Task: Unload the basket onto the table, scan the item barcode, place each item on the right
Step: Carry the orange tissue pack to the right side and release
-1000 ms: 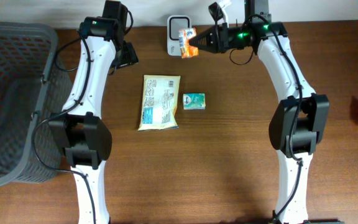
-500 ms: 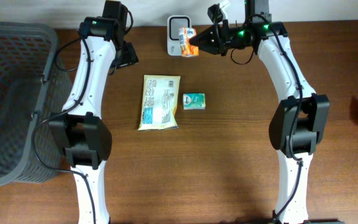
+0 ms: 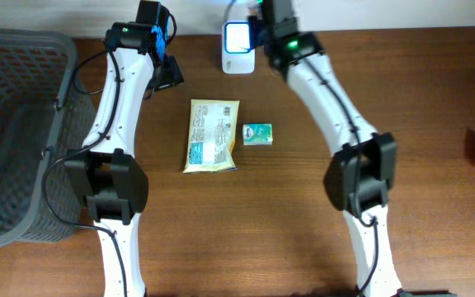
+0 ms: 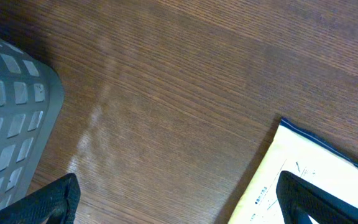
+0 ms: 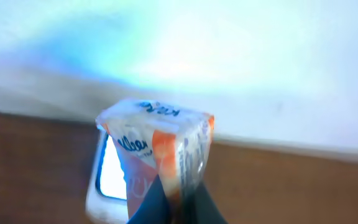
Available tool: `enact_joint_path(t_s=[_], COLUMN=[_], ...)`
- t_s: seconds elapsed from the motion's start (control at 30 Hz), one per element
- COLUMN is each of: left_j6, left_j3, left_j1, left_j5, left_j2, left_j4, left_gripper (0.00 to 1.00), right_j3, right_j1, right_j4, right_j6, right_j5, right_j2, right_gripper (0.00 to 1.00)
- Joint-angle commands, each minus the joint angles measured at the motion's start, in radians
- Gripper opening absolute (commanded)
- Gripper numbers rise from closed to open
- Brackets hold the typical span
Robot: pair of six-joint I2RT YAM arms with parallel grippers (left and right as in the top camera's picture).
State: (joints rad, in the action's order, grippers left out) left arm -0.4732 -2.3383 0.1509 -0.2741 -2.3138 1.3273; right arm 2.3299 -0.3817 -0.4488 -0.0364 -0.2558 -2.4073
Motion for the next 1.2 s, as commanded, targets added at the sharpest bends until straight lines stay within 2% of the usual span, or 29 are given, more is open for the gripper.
enact_joint_path(t_s=[0.0,0.3,0.43,0.5,0.63,0.8,0.93,1.07,1.1,1.13,1.17], left_j6=[-0.011,-0.011,-0.011,-0.012,-0.011,-0.011,-0.011,-0.011,-0.011,-0.011,-0.011], left_j3=[0.002,0.002,0.002,0.002,0.002,0.002,0.002,0.002,0.002,0.002,0.002], left_j1=[-0.006,-0.003,-0.002,-0.003,-0.003,0.005,0.004,0.005,0.005,0.005,0.005], left_j5=[-0.011,-0.011,-0.011,-0.011,-0.011,-0.011,-0.011,-0.011,-0.011,-0.011,-0.011], left_j2=[0.025,0.025,0.025,0.025,0.025,0.025,0.025,0.025,0.025,0.025,0.025], left_j4=[0.0,0.0,0.0,0.0,0.0,0.0,0.0,0.0,0.0,0.0,0.0], left_gripper=[0.99,0.99,0.99,0.99,0.99,0.99,0.99,0.99,0.99,0.99,0.99], right_j3=[0.011,0.011,0.013,0.013,0.013,0.008,-0.068,-0.195,-0.233,-0.259,-0.29], right_j1=[-0.045,-0.043,-0.019,0.026,0.214,0.542,0.827,0.977,1.007,1.023,1.038], right_j4=[0.068,0.093,0.077,0.01,-0.264,-0.64,-0.708,-0.654,-0.624,-0.608,-0.584], right_j6=[0.25,0.249,0.211,0.157,-0.085,-0.307,-0.313,-0.313,-0.313,-0.313,-0.303], right_j5=[-0.142,-0.139,-0.343,-0.348,-0.339,-0.257,-0.055,-0.036,-0.035,-0.035,-0.014], right_j2=[-0.086,-0.148,-0.051,0.021,0.148,0.16,0.159,0.158,0.158,0.158,0.158], right_gripper=[0.04,0.04,0.04,0.04,0.04,0.04,0.04,0.05,0.12,0.48,0.74])
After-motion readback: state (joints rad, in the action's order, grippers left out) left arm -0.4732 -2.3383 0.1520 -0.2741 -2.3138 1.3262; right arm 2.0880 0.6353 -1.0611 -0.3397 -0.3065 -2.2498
